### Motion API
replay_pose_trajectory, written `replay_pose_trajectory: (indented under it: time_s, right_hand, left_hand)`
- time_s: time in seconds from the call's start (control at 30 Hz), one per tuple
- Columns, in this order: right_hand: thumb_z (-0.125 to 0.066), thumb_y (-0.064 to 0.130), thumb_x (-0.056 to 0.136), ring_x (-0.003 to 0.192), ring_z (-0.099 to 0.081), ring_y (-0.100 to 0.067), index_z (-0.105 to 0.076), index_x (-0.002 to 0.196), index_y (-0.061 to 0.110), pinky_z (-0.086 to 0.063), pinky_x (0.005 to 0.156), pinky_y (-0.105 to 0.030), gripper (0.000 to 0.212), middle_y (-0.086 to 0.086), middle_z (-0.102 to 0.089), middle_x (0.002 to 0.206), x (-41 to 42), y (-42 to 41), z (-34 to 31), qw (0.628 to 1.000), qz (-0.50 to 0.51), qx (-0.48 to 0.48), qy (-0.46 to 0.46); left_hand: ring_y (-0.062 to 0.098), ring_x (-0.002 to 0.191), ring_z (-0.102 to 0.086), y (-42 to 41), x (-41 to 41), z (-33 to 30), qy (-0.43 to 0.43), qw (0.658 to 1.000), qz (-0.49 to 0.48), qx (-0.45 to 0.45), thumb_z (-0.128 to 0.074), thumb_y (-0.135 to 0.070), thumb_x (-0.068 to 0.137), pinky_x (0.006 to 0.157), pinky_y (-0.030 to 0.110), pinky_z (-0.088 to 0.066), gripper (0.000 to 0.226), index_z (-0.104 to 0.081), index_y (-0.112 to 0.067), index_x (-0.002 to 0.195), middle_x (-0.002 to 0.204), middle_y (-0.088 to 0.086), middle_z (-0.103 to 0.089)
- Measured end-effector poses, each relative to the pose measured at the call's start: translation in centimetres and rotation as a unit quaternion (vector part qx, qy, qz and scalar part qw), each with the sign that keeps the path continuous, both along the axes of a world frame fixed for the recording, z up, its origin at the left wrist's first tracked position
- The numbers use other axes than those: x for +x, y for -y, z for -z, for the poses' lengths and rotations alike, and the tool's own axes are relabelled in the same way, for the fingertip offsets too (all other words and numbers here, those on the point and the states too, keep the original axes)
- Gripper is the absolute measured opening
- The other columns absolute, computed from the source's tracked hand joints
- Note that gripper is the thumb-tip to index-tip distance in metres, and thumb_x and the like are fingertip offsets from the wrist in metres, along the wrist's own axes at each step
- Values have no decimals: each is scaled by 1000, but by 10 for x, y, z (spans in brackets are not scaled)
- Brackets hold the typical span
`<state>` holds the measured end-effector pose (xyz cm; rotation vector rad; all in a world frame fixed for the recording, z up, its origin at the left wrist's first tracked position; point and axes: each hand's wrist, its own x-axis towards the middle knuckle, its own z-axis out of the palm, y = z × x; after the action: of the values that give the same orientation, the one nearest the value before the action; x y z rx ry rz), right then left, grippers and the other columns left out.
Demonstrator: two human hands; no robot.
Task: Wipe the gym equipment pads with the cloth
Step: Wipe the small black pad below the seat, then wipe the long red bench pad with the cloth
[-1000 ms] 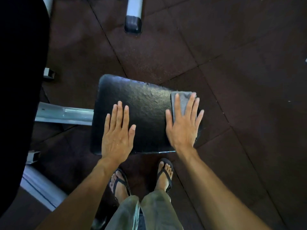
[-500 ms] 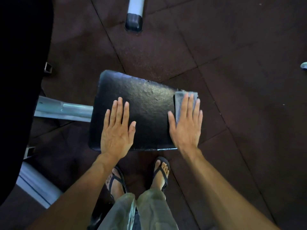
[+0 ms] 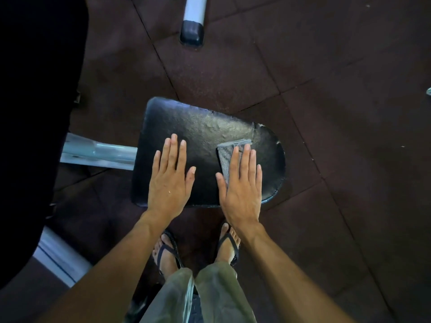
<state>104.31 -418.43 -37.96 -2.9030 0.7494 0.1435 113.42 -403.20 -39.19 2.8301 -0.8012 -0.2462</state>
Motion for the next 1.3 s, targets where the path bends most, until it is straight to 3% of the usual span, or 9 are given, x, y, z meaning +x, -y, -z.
replay_pose_trajectory:
  time_s: [0.17,0.3,0.4,0.53,0.67,0.83,0.97,1.1,1.3]
  right_hand:
    - [-36,17,108,154,-6,-23,-14,158,9,-17,125,-44,55,-9,-11,167,1,2,-8,995,27,94,34]
    - [-29,27,109,154,-5,-15,-11,159,16,-16,124,-35,55,-1,-11,167,-15,2,-62,941,69,332,11]
    - [-31,33,108,152,-18,-18,-19,158,18,-23,121,-37,54,-2,-24,164,-50,-14,-114,904,131,407,-8]
    - [-37,26,107,140,-41,-16,-34,153,19,-27,113,-23,47,-3,-43,154,-113,-42,-175,882,198,428,20]
    - [-32,44,103,131,-50,-29,-37,148,35,-37,113,-45,46,-8,-55,142,-186,-62,-206,866,286,410,8]
    - [-20,58,96,127,-54,-32,-36,143,39,-42,107,-50,53,0,-57,141,-277,-63,-245,836,391,385,18]
    - [-18,58,100,133,-44,-38,-27,143,48,-36,107,-60,45,5,-52,145,-354,-43,-269,782,494,378,25]
    - [-33,36,106,127,-55,-21,-42,144,24,-45,107,-46,40,-3,-56,142,-440,-11,-292,716,564,381,157]
    - [-38,27,107,120,-60,-24,-45,143,12,-45,100,-30,40,-10,-59,137,-566,29,-315,632,658,340,225]
  left_hand:
    - [30,156,-7,2,-7,-22,-62,998,-9,9,-27,-37,107,125,49,-12,60,-16,-8,159,167,17,-7]
    - [29,156,-7,-11,-46,-78,-194,980,-1,36,-32,-36,107,125,49,-15,59,-18,-11,159,167,17,-7]
    - [28,156,-9,-25,-81,-130,-261,963,10,67,-31,-37,107,125,47,-18,58,-21,-11,158,167,17,-13]
    - [27,155,-13,-32,-120,-196,-306,940,74,135,-29,-40,107,124,45,-21,57,-23,-13,157,166,15,-17]
    - [28,154,-18,-24,-156,-248,-305,916,178,190,-28,-41,107,122,43,-25,57,-25,-14,156,164,16,-22]
    - [28,153,-19,16,-209,-290,-263,877,318,247,-27,-40,107,121,43,-27,55,-26,-14,156,163,14,-25]
    - [27,152,-23,71,-275,-311,-207,838,427,270,-27,-41,107,121,41,-28,55,-28,-15,155,162,12,-30]
    - [26,140,-41,136,-362,-325,-178,788,519,280,-29,-42,106,113,41,-37,51,-35,-17,150,151,8,-43]
    - [26,128,-53,232,-511,-344,-168,723,608,284,-36,-40,105,103,42,-41,41,-49,-20,138,137,5,-56]
